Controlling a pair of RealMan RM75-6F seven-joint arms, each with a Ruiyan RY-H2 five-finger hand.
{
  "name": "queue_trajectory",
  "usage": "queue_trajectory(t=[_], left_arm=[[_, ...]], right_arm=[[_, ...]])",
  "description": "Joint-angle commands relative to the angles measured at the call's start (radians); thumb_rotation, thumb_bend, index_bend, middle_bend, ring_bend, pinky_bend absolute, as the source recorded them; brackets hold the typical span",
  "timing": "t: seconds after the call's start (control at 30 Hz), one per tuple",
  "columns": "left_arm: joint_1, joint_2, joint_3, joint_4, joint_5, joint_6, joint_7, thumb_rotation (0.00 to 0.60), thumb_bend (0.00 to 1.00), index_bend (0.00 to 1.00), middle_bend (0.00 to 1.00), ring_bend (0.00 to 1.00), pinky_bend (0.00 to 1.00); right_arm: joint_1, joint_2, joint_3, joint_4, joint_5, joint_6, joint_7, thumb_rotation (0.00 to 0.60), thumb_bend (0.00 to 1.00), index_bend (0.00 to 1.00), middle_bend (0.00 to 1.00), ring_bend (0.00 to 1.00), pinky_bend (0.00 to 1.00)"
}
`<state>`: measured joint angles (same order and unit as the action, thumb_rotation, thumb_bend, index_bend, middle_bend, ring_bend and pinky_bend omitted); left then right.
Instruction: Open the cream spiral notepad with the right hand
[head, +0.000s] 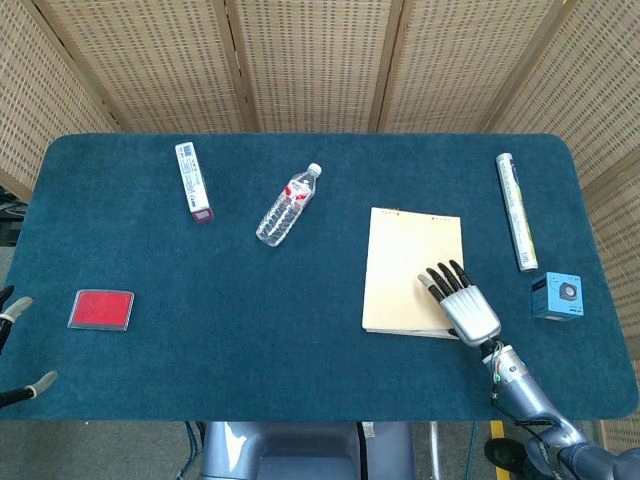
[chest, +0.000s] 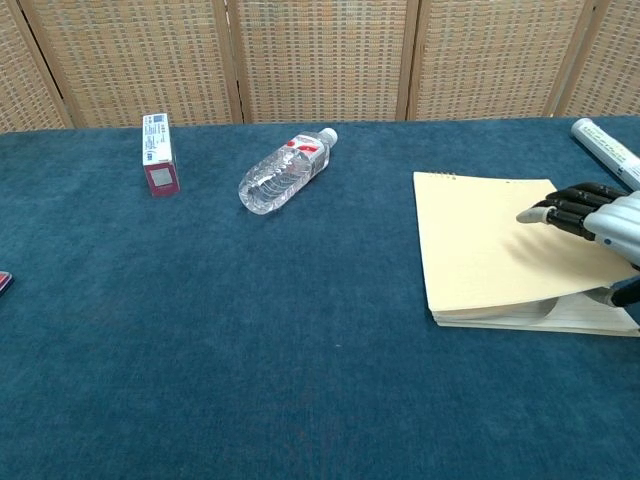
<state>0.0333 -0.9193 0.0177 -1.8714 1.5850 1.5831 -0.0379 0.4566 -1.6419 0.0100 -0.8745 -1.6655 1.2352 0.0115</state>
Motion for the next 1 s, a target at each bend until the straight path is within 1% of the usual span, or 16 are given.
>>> queue_trajectory(t=[0.03,0.13,0.23,0.4,0.73,0.77,0.8,0.83,1.0], left_arm=[[0.0,0.001,-0.001,0.0,-0.002,0.0,-0.002,0.6,0.0,0.0,0.0,0.0,0.0],[-0.001,0.002,-0.003,0.001,-0.006,-0.002,-0.006,0.6,0.0,0.0,0.0,0.0,0.0],[-0.002,0.002,-0.002,0.001,-0.006,-0.003,-0.006,0.6,0.0,0.0,0.0,0.0,0.0],[0.0,0.002,-0.001,0.0,-0.002,0.001,-0.005,0.6,0.0,0.0,0.0,0.0,0.0],[0.0,-0.002,0.0,-0.002,0.001,0.001,0.005,0.6,0.0,0.0,0.0,0.0,0.0],[0.0,-0.002,0.0,-0.002,0.002,0.002,0.006,0.6,0.0,0.0,0.0,0.0,0.0],[0.001,-0.002,0.001,-0.003,0.002,0.002,0.006,0.6,0.0,0.0,0.0,0.0,0.0],[0.001,-0.002,0.001,-0.003,0.002,0.003,0.005,0.6,0.0,0.0,0.0,0.0,0.0],[0.003,-0.001,0.001,-0.002,0.004,0.007,0.0,0.6,0.0,0.0,0.0,0.0,0.0]], right_arm=[[0.005,-0.01,0.001,0.018,-0.008,0.021,0.01,0.6,0.51,0.58,0.51,0.34,0.1],[0.005,-0.022,-0.012,0.061,-0.031,0.06,0.044,0.6,0.53,0.66,0.59,0.41,0.18],[0.003,-0.03,-0.03,0.104,-0.047,0.081,0.084,0.6,0.54,0.69,0.62,0.44,0.22],[-0.004,-0.032,-0.059,0.159,-0.072,0.109,0.13,0.6,0.54,0.7,0.63,0.45,0.29],[-0.026,-0.005,-0.109,0.213,-0.118,0.205,0.293,0.6,0.54,0.7,0.63,0.45,0.29],[-0.027,-0.002,-0.106,0.194,-0.119,0.219,0.293,0.6,0.54,0.7,0.63,0.45,0.29],[-0.013,0.017,-0.11,0.166,-0.144,0.245,0.242,0.6,0.54,0.7,0.63,0.45,0.29],[-0.021,0.031,-0.129,0.183,-0.145,0.224,0.261,0.6,0.54,0.7,0.63,0.45,0.29],[-0.049,0.062,-0.184,0.167,-0.209,0.315,0.275,0.6,0.54,0.7,0.63,0.45,0.29]])
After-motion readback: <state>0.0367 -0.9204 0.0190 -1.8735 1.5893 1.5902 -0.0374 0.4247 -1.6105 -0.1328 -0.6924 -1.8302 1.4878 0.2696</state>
